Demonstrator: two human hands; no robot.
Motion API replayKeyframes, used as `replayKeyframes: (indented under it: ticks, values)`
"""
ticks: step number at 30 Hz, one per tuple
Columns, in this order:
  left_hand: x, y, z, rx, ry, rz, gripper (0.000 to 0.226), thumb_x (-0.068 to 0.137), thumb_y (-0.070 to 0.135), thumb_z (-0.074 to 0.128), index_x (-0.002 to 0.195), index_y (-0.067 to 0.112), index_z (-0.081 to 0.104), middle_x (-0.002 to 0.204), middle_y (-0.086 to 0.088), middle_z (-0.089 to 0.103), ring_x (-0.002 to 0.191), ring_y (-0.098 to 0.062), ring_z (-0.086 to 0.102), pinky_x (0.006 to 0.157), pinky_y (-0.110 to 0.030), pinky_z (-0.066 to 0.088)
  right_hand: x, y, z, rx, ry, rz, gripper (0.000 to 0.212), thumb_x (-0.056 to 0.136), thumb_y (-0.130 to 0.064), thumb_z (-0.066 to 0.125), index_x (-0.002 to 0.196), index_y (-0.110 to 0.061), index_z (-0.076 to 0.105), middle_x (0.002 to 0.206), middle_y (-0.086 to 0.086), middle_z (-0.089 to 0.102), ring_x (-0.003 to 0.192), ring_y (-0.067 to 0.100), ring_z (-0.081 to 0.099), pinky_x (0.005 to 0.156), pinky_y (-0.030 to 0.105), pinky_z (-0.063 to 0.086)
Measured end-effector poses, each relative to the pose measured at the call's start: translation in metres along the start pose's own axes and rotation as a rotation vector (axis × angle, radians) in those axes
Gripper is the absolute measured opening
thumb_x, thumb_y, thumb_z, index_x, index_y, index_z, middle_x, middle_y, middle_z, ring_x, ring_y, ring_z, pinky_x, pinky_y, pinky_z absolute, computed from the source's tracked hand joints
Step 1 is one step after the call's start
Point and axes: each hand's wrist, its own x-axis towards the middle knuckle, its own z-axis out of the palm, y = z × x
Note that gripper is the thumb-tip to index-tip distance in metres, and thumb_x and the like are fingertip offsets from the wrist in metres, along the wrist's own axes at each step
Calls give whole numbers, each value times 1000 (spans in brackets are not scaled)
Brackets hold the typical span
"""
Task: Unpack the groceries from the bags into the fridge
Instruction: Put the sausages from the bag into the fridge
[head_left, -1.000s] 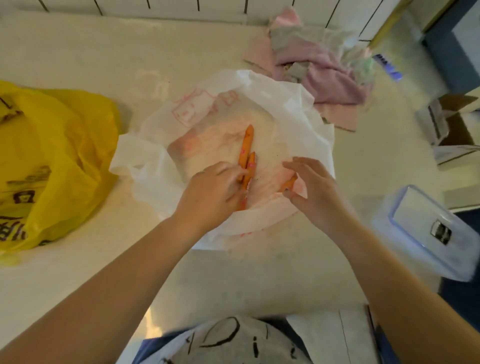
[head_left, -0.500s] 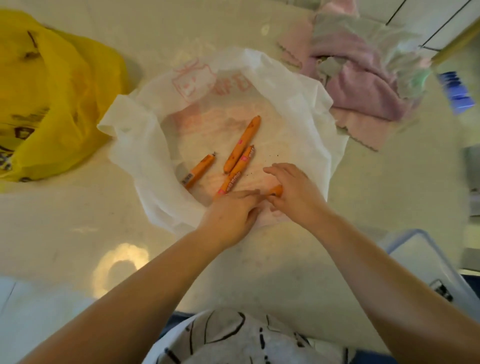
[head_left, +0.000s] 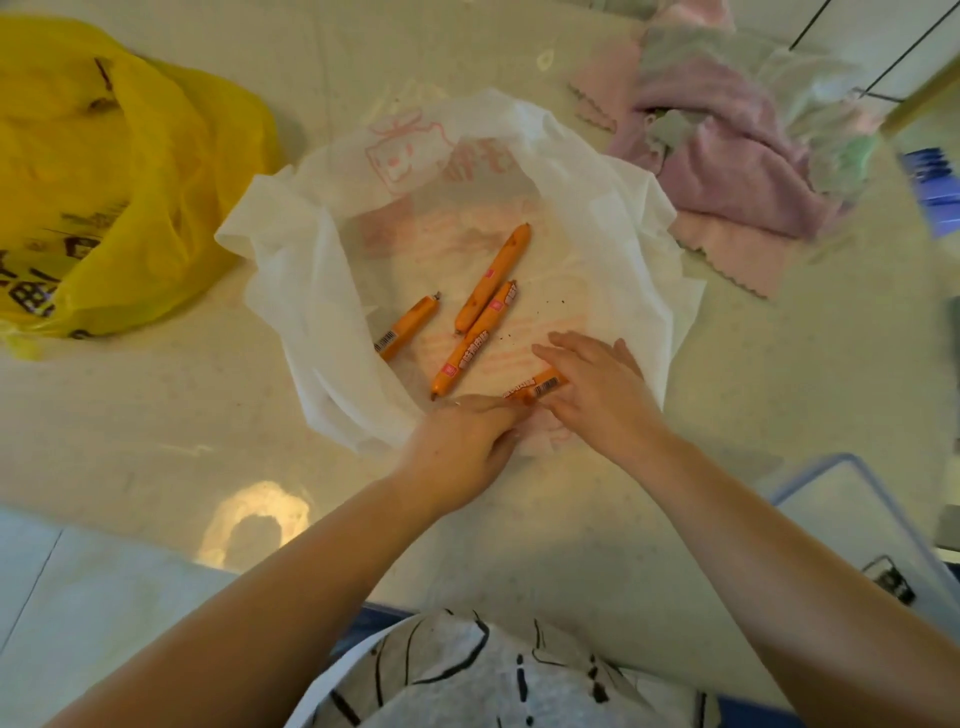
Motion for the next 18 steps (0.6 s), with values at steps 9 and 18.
replayKeyframes:
  ticks: [9,18]
  values:
    - [25,-62,-49,-27,285,-237,32,89,27,47,111,15,67,121,0,62,117,-19,50,99,-29,39,44,-10,-11,-309,-311,-257,40,89,-25,57,129,-30,54,132,-5,50,118,19,47,92,35,42]
    - [34,-96,-60,145,56,-439,30,91,24,48,119,32,57,105,1,58,103,-23,53,73,-29,39,46,-14,-5,-426,-397,-288,53,77,-10,59,128,-26,54,121,-1,52,109,23,50,72,31,43]
